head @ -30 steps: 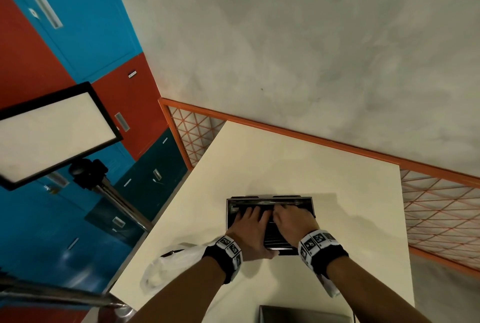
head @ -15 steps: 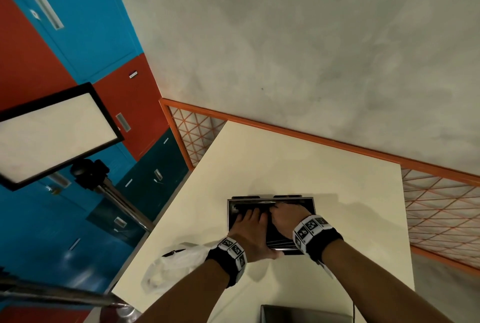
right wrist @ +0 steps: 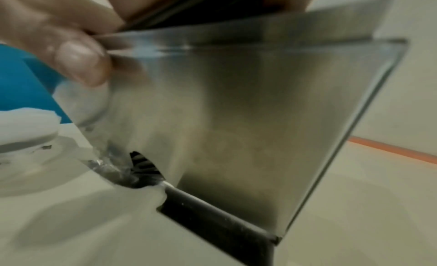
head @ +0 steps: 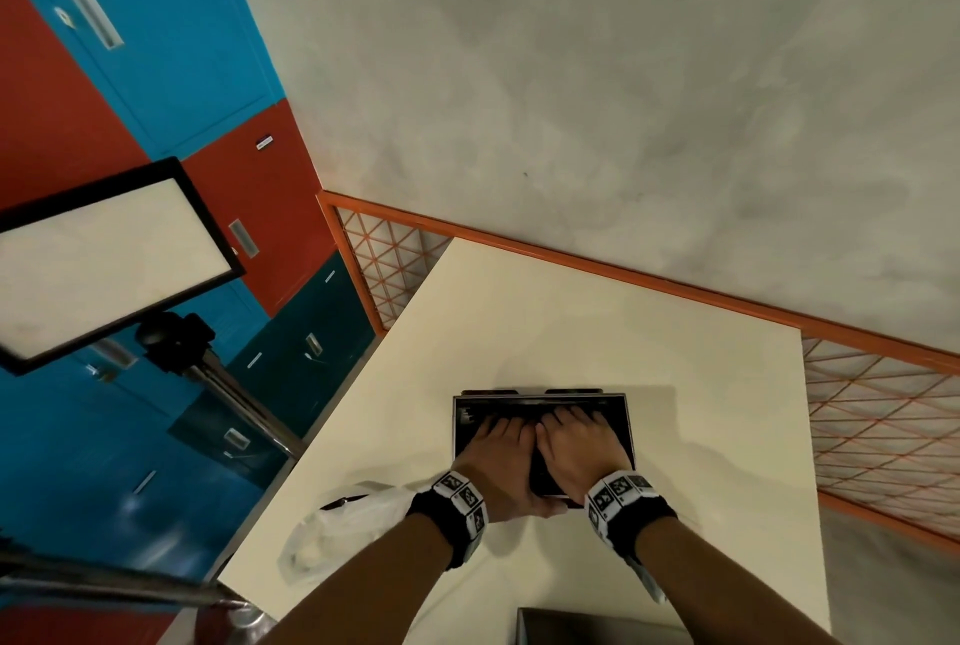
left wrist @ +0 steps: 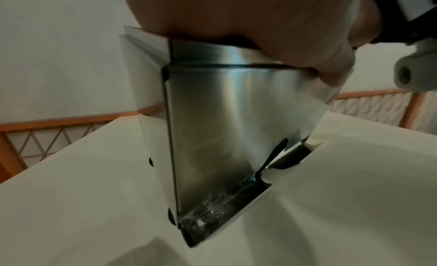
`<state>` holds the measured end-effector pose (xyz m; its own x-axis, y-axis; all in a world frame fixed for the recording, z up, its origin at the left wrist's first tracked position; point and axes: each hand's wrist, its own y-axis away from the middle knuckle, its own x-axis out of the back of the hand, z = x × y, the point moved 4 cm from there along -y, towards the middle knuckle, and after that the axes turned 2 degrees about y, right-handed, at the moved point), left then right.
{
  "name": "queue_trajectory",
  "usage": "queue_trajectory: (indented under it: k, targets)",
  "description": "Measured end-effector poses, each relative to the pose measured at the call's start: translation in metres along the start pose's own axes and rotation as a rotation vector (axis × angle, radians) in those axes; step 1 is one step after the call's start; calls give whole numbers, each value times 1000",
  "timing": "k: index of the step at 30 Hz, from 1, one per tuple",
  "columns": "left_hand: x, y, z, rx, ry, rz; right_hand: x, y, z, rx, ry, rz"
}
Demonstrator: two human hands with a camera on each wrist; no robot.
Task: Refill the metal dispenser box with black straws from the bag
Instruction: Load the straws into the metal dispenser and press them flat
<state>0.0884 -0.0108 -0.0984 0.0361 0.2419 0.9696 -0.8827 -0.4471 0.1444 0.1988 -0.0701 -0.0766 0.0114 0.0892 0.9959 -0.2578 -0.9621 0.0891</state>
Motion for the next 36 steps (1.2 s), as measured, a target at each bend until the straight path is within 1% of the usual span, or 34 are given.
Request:
queue_trajectory:
  k: [3, 5, 9, 13, 19, 24, 26, 30, 33, 36]
  targets:
    - [-2, 3, 1, -17, -3, 15, -3, -3, -1, 16, -17, -29]
    - [-1, 3, 1, -8, -12, 7, -3, -8, -2, 41, -74, -41]
    - [-1, 4, 2, 2, -26, 15, -4, -21, -6, 78, -146, -134]
    - [-3, 7, 3, 20, -1, 36, -13, -29, -3, 41, -216, -239]
    - [-4, 12, 6, 27, 16, 37, -20, -35, -1, -30, -241, -314]
    - [-6, 11, 6, -10, 7, 71, -20, -35, 0, -60, -195, -320]
    - [-5, 11, 6, -23, 10, 89, -20, -35, -1, -67, -228, -323]
    - [-6, 11, 8, -44, 1, 109, -24, -35, 0, -31, -300, -333]
    - [-7, 11, 8, -34, 18, 89, -20, -32, 1, -41, -295, -362]
    - [-7, 11, 8, -26, 12, 71, -19, -32, 1, -39, -252, -347]
